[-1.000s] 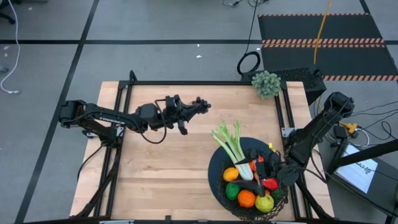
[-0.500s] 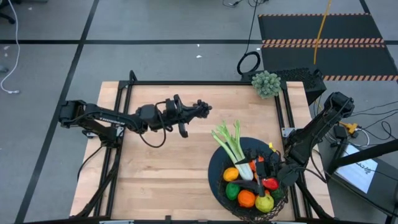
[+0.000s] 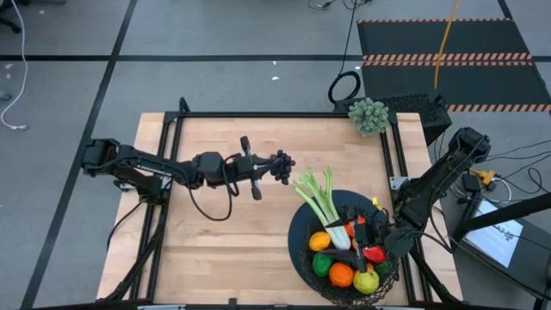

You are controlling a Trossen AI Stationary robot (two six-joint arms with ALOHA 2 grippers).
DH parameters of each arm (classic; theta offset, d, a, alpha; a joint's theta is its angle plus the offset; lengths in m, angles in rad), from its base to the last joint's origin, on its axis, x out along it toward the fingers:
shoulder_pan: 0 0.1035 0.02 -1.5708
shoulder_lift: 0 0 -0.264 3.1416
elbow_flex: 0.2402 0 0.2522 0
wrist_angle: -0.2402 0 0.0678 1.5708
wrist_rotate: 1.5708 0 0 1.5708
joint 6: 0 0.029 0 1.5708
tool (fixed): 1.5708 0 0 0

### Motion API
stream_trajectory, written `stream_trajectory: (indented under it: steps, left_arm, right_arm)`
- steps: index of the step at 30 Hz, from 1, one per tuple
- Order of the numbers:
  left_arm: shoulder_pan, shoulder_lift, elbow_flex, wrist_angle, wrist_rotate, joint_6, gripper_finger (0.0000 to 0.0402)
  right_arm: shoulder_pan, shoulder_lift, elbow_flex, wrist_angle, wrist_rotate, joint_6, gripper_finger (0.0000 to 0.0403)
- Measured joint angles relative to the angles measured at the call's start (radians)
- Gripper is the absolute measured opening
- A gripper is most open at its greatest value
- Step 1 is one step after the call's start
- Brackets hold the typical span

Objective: Build produce basket
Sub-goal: Put the grapes into the wire basket

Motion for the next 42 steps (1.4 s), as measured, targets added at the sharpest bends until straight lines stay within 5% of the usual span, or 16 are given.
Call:
stream_trajectory:
  steps: [14, 20, 26, 34, 42]
  left_arm:
    - [-0.118, 0.0, 0.009, 0.014, -0.081, 0.304, 0.0001]
    - [-0.166, 0.0, 0.081, -0.031, -0.085, 0.25, 0.0001]
    - [-0.227, 0.056, 0.226, -0.211, -0.084, 0.134, 0.0001]
    - [-0.305, 0.236, 0.424, -0.314, -0.078, 0.057, 0.0001]
    - [-0.347, 0.47, 0.664, -0.363, 0.014, -0.006, 0.0001]
  right_arm:
    - [0.0, 0.0, 0.0, 0.0, 0.0, -0.004, 0.0393]
    - [0.008, -0.026, 0.0, 0.027, 0.005, -0.027, 0.0393]
    - [0.064, -0.11, 0.0, 0.042, 0.162, -0.129, 0.0388]
    - [0.153, -0.18, 0.0, 0.205, 0.366, -0.351, 0.0318]
    - [0.166, -0.185, 0.0, 0.357, 0.39, -0.56, 0.0247]
